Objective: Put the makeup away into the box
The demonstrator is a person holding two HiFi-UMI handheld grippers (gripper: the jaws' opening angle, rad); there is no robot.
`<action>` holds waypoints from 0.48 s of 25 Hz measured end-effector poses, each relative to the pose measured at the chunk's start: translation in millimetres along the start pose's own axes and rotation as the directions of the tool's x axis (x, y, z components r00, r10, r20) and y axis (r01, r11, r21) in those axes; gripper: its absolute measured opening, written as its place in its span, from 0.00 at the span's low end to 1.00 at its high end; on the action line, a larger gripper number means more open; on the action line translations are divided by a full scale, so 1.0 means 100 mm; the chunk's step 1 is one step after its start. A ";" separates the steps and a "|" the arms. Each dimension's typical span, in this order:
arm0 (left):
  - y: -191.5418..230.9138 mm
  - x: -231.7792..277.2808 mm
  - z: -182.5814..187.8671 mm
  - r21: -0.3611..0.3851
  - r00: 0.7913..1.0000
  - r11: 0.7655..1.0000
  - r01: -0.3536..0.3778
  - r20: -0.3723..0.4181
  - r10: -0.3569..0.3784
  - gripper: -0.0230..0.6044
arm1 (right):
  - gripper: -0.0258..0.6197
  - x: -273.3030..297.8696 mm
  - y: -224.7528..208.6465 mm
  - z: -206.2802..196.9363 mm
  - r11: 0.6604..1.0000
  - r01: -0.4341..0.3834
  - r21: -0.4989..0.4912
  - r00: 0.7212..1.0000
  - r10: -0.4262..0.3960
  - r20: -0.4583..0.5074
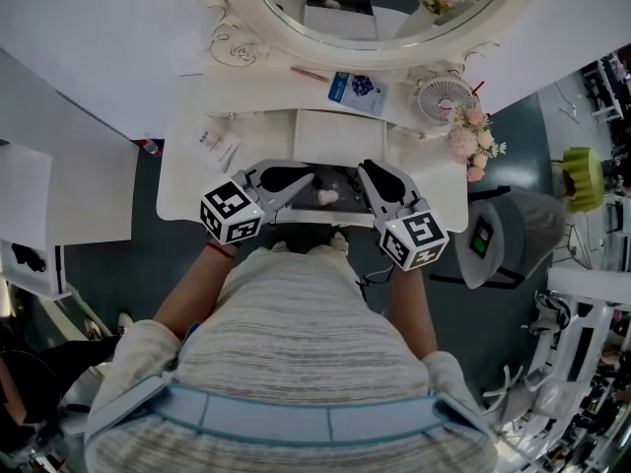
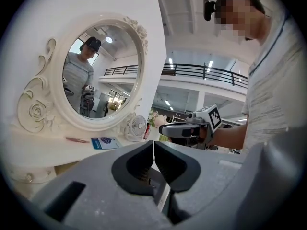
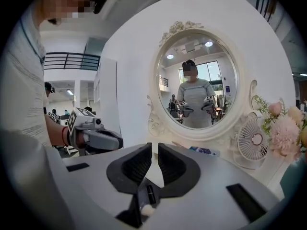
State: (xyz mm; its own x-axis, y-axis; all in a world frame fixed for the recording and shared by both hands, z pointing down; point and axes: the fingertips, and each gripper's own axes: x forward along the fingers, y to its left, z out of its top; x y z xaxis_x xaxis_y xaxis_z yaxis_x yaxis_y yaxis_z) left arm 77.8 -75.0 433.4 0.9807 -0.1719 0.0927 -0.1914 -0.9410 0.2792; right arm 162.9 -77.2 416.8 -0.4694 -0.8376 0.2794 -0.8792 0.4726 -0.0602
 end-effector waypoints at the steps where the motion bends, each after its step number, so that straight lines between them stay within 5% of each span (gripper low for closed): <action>1: 0.00 -0.01 0.02 0.001 1.000 1.000 -0.001 0.006 0.001 0.06 | 0.10 0.00 0.04 0.03 1.000 -0.018 0.000 1.000 0.018 0.019; 12: 0.04 -0.06 0.03 -0.001 1.000 1.000 -0.006 0.007 0.006 0.06 | 0.05 0.06 0.31 0.07 0.994 -0.106 -0.037 0.994 0.108 0.035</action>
State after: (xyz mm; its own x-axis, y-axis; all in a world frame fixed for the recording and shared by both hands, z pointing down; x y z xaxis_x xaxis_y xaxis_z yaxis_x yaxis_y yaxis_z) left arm 71.6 -78.8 431.1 0.9798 -0.1799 0.0873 -0.1975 -0.9397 0.2793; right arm 132.5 -69.2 409.9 -0.5638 -0.7911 0.2372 -0.8207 0.5688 -0.0536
